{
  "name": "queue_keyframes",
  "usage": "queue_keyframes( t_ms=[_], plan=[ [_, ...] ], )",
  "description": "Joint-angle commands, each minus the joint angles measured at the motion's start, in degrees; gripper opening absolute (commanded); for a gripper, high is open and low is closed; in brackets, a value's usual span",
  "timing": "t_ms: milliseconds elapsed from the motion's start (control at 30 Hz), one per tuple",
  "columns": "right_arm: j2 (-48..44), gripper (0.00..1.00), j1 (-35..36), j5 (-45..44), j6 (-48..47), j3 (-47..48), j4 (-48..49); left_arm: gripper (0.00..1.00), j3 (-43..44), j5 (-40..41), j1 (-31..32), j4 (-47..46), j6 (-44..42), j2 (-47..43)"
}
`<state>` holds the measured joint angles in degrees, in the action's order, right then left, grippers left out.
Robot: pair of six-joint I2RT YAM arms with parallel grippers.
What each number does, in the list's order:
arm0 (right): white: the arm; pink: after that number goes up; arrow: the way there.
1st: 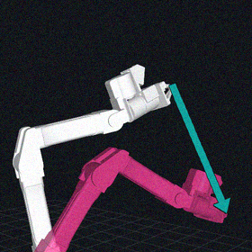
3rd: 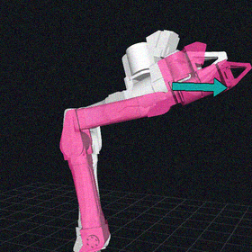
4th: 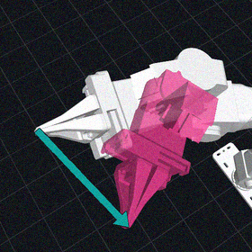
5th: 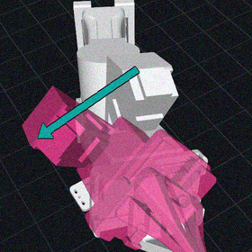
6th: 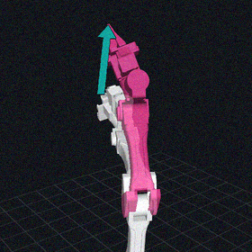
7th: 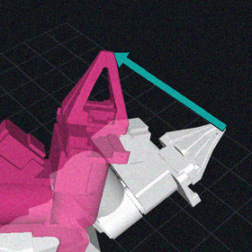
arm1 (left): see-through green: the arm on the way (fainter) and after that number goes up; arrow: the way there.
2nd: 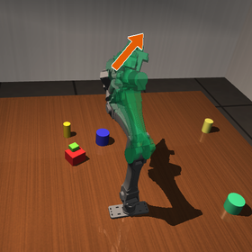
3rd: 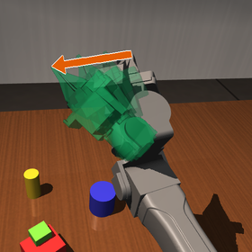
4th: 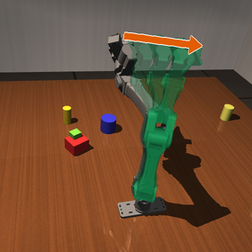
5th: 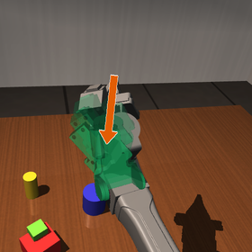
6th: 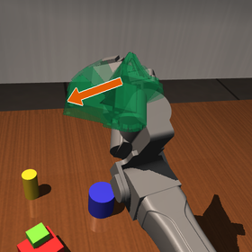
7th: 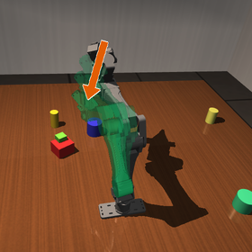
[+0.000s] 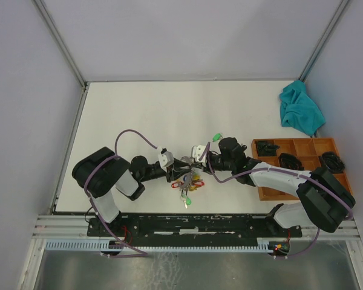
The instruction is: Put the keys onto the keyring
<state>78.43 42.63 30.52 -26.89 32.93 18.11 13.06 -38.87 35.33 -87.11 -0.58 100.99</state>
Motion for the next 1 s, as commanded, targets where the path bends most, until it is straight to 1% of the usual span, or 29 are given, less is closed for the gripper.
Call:
queue_keyframes(
  t_ms=[0, 133, 367, 567, 767, 967],
  plan=[
    [-1.1, 0.02, 0.0, 1.6, -0.9, 2.8, 0.9, 0.39, 0.6, 1.3, -0.7, -11.9, -3.8, -1.8],
    [-1.2, 0.02, 0.0, 1.4, -1.1, 2.6, 1.0, 0.39, 0.5, 1.2, -1.3, -12.0, -3.7, -2.0],
    [-1.1, 0.02, 0.0, 1.9, -1.6, 3.3, 0.0, 0.40, 1.5, -1.6, -1.3, -12.0, -1.8, -2.3],
    [-0.3, 0.02, 0.0, 2.5, -1.2, 4.1, 0.4, 0.37, 2.4, -3.5, -1.3, -11.9, 0.4, -1.7],
    [-0.4, 0.02, -0.1, 2.0, -1.1, 4.2, 0.4, 0.30, 2.3, -4.2, -1.3, -12.0, 0.6, -0.2],
    [-1.7, 0.03, -0.4, 0.5, -1.7, 3.3, -0.4, 0.09, 1.2, -4.0, -1.3, -11.9, -0.5, -0.4]
  ],
)
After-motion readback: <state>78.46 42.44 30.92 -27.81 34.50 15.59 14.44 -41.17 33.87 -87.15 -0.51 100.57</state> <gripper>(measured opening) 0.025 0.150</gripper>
